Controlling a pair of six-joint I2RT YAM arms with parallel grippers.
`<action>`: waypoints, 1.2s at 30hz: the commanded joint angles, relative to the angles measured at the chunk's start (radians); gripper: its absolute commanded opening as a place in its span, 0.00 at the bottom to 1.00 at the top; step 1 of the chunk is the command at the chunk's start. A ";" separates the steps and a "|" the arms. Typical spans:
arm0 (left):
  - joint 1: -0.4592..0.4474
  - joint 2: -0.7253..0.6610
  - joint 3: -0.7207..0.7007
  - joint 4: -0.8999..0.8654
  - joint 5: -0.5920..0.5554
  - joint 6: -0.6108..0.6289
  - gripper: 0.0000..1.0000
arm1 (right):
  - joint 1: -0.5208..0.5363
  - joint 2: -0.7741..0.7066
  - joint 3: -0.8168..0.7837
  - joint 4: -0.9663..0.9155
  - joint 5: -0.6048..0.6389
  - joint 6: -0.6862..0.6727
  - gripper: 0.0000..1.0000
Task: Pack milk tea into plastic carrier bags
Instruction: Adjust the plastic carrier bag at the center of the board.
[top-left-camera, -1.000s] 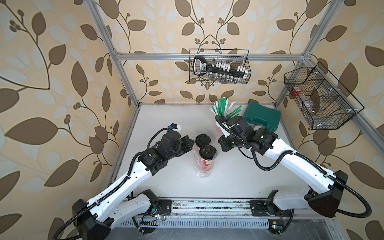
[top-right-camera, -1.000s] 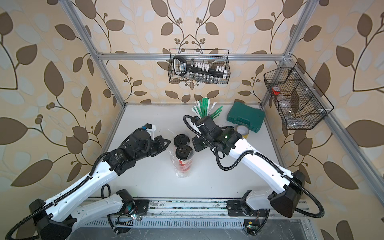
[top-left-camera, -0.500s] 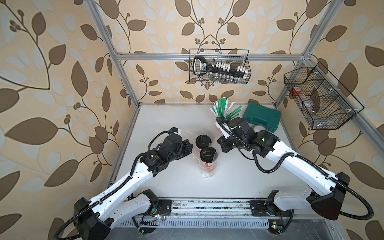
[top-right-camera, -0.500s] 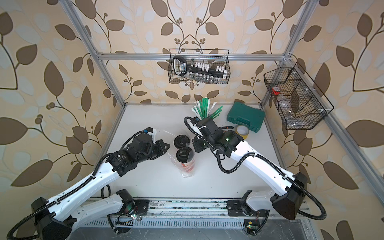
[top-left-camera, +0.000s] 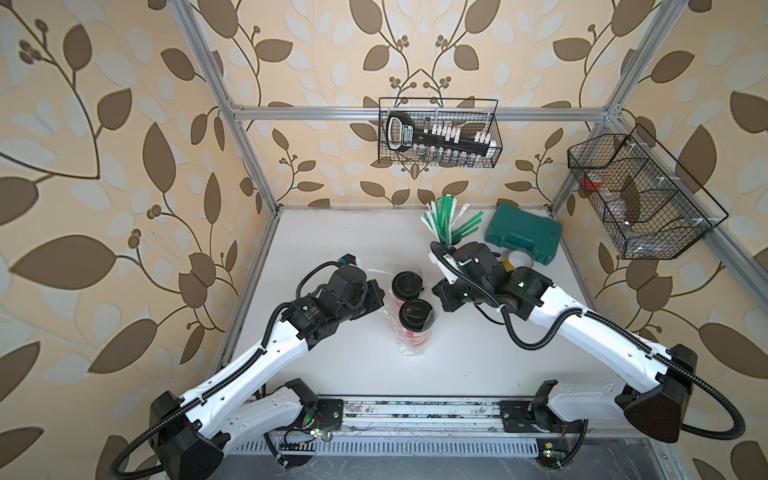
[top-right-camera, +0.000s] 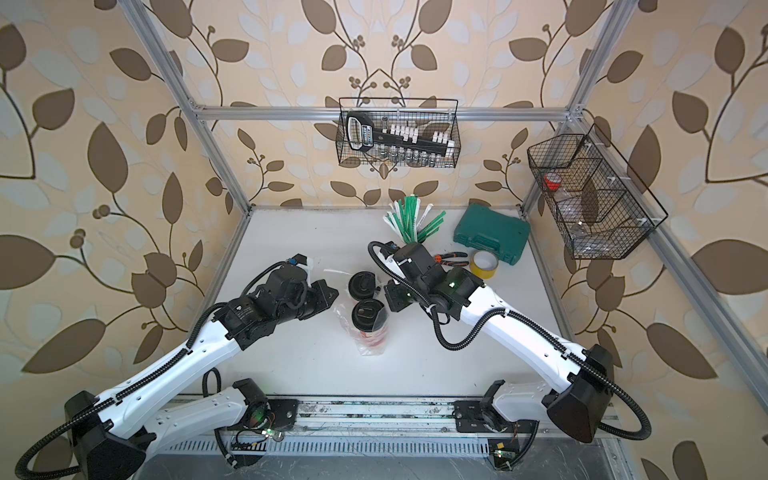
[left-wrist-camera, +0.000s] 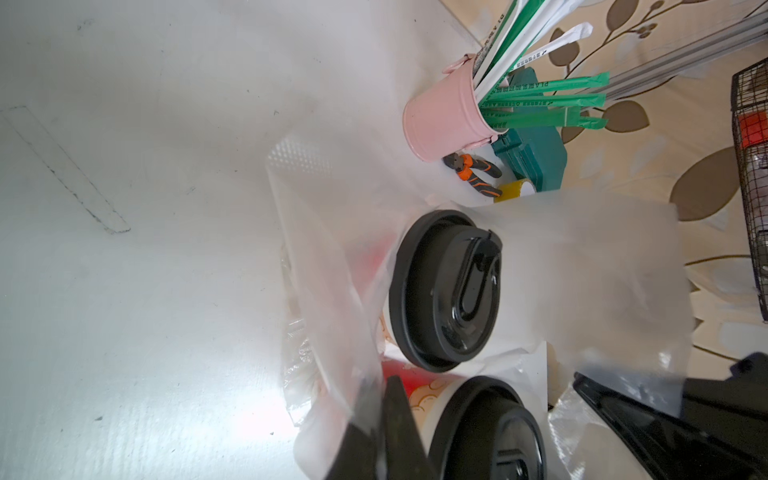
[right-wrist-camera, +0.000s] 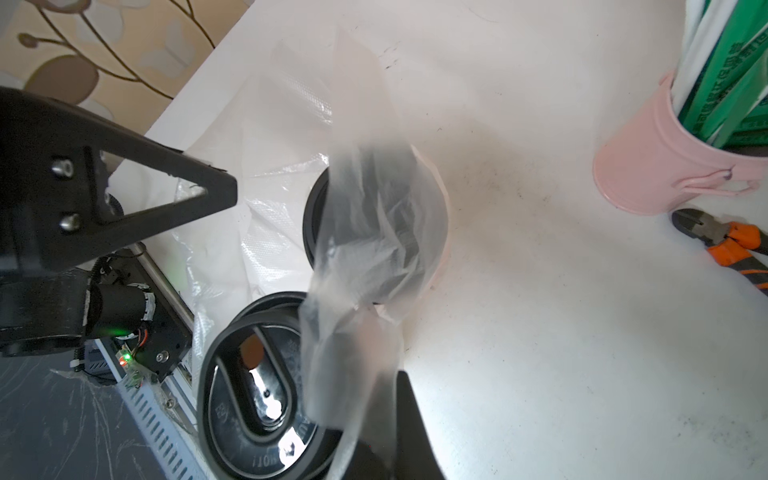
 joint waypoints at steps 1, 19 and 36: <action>-0.010 -0.019 0.043 -0.029 -0.033 0.019 0.26 | -0.001 -0.027 -0.011 0.012 -0.022 0.006 0.00; -0.008 0.036 0.049 -0.061 -0.022 0.065 0.43 | -0.001 -0.024 -0.054 0.028 -0.053 0.016 0.00; 0.005 0.044 0.066 -0.078 -0.050 0.055 0.02 | -0.004 -0.039 0.105 0.011 -0.096 -0.009 0.52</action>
